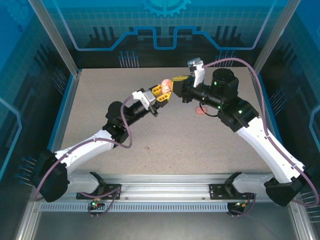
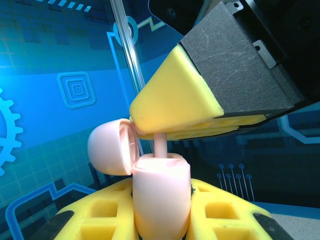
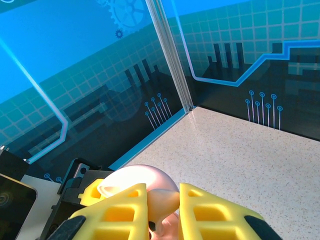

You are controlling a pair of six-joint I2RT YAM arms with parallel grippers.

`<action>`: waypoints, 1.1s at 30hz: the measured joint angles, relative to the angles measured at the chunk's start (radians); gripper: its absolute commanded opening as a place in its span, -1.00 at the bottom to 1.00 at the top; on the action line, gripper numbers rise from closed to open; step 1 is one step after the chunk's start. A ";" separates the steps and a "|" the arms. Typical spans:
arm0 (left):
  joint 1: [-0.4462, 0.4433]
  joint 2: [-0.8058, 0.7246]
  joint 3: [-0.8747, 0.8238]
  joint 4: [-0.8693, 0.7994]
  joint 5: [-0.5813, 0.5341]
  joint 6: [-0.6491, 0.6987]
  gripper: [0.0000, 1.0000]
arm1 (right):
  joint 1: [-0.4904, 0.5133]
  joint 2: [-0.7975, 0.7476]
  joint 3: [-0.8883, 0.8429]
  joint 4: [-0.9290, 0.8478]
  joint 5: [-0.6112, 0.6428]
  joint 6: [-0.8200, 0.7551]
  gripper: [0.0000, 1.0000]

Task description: Insert wireless bluetooth earbuds into charging case

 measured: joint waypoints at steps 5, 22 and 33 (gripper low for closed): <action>0.000 0.000 0.000 -0.004 -0.005 0.000 -1.00 | 0.001 0.026 0.040 -0.041 -0.007 -0.034 -0.67; 0.001 0.000 0.000 -0.034 -0.020 0.016 -1.00 | 0.008 0.059 0.088 -0.116 0.008 -0.108 -0.45; 0.000 0.000 0.000 -0.029 -0.031 0.015 -1.00 | 0.030 0.091 0.131 -0.172 0.010 -0.085 -0.13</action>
